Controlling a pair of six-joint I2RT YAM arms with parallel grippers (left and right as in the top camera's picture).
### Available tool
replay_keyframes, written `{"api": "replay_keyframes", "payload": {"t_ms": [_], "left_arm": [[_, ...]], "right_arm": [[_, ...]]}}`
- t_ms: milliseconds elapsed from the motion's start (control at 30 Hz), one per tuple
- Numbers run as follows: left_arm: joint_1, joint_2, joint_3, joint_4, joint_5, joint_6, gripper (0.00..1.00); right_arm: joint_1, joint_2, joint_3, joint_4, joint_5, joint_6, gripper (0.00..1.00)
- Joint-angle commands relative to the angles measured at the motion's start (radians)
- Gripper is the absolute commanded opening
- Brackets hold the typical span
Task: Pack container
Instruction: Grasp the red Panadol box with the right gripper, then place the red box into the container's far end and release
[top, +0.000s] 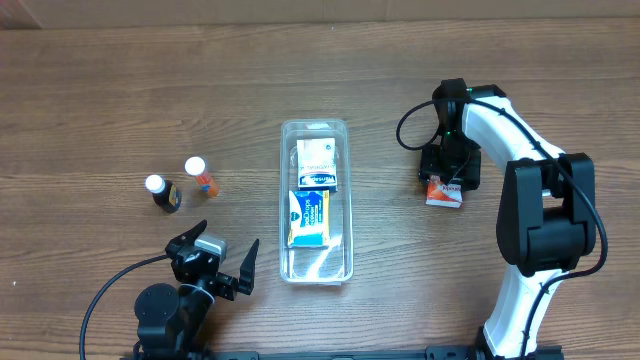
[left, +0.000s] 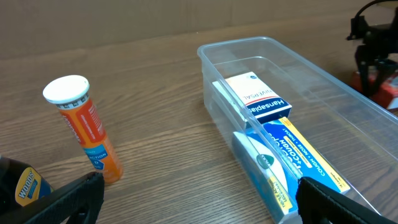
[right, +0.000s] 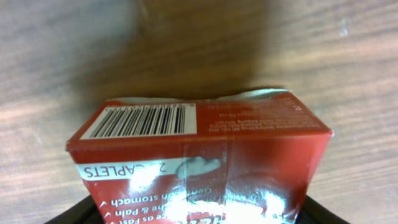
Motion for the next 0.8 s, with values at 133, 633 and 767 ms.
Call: {"api": "replay_keyframes", "payload": {"t_ms": [133,633,767], "left_arm": [[0.006,-0.007,-0.005,0.007,0.011,0.019,1.0],[0.006,-0.007,-0.005,0.007,0.011,0.019,1.0],[0.006,-0.007,-0.005,0.007,0.011,0.019,1.0]], "right_arm": [[0.135,-0.22,0.157,-0.117,-0.047,0.016,0.65],[0.587,-0.212,0.139,0.267,0.0,0.297,0.68],[0.583,-0.155,0.139,0.348,-0.001,0.294,0.81]]}}
